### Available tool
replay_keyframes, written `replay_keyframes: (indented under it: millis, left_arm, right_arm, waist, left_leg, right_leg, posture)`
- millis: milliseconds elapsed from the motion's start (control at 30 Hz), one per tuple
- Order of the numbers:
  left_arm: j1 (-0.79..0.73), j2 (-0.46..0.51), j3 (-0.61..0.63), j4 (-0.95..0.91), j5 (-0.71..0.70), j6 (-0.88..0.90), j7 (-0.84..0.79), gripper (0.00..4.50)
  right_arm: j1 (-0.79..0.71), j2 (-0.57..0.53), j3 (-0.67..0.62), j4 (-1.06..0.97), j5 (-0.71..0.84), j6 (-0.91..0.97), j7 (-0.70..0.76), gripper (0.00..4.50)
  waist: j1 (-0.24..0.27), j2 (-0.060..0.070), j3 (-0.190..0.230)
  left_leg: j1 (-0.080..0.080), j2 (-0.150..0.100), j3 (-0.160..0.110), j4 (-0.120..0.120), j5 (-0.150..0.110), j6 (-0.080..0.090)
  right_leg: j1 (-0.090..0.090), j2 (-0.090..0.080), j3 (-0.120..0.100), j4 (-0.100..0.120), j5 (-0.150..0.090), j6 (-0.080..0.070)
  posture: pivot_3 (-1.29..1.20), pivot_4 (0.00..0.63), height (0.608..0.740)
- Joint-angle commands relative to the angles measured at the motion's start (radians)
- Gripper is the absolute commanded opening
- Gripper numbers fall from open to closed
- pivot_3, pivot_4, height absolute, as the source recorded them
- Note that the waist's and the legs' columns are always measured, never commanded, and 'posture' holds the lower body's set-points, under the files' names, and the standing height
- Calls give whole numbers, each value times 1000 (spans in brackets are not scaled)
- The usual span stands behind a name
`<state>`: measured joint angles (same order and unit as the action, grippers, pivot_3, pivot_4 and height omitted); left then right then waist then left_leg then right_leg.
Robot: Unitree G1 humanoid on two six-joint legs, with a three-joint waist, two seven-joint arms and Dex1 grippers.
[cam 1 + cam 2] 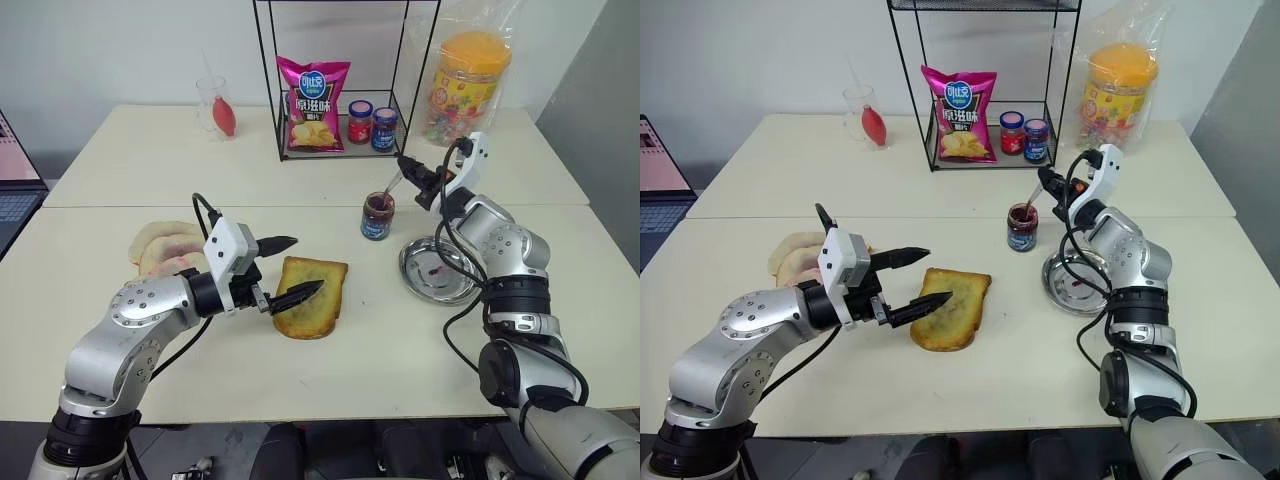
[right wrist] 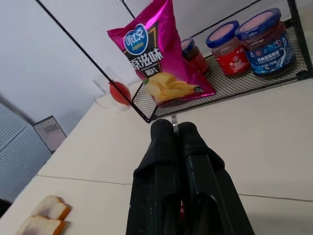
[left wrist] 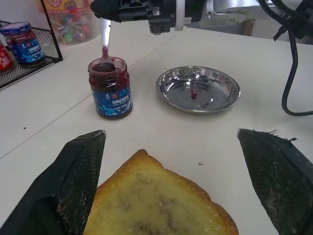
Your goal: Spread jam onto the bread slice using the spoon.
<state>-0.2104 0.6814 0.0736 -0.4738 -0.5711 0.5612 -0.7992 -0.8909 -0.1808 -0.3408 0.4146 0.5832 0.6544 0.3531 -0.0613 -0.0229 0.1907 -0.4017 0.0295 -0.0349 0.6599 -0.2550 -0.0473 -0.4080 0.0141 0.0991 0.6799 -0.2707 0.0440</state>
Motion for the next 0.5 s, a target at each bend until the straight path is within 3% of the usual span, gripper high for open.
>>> replay_keyframes:
  millis: [33,500]
  left_arm:
    - [-19,1,-1,-13,0,-14,-7,4500]
    - [-12,5,2,-21,3,-11,-13,4500]
  right_arm:
    - [-36,0,-28,-19,40,3,-12,46]
    - [-33,-11,-27,-22,42,-16,-19,46]
  waist:
    - [0,0,0]
    - [-5,0,0]
  left_leg:
    - [0,0,0,0,0,0]
    - [0,0,0,0,0,0]
  right_leg:
    - [0,0,0,0,0,0]
    - [0,0,0,0,0,0]
  posture:
    - [0,150,740]
    - [0,150,740]
